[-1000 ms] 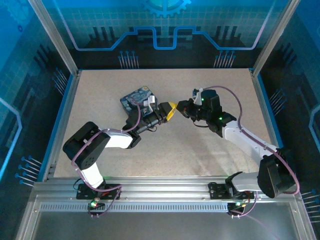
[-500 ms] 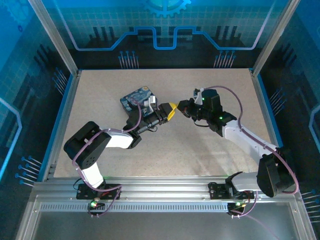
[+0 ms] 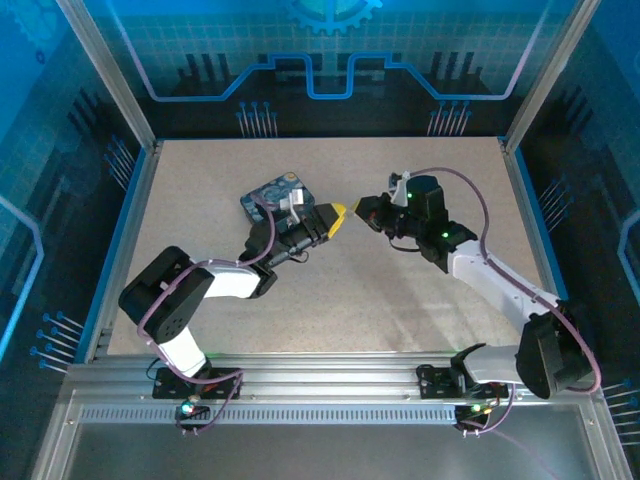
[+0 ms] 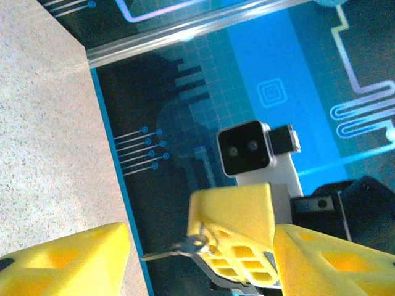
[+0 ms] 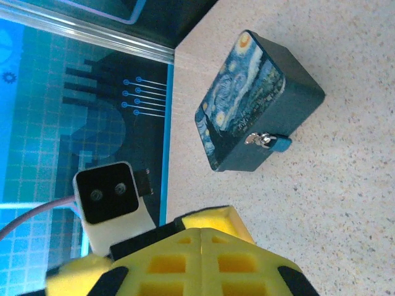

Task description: Unlock the padlock with the key

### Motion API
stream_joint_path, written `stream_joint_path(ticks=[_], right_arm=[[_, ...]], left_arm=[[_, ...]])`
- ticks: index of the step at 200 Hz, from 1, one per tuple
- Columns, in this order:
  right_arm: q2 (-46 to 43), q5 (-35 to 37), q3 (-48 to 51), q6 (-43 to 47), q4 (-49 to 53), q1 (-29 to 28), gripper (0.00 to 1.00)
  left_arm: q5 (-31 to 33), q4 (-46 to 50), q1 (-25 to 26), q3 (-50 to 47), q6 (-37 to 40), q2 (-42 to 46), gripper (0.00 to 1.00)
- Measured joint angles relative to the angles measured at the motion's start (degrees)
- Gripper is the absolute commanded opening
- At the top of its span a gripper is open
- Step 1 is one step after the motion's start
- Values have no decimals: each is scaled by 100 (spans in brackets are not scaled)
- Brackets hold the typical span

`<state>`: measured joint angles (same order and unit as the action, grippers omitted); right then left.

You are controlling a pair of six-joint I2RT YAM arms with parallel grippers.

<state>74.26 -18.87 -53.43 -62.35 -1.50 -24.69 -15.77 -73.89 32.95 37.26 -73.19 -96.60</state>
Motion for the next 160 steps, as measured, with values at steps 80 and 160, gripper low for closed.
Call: stream_joint_path(ticks=[80,160], right_arm=[[-157,-79,-155,811,-13,-9,0],[120,-122,-153,1016,-339,-350,0]], left_arm=[[240,935,-83,-199,-1906,568,71],[1182,1064,179,-481,-3556,710,70]])
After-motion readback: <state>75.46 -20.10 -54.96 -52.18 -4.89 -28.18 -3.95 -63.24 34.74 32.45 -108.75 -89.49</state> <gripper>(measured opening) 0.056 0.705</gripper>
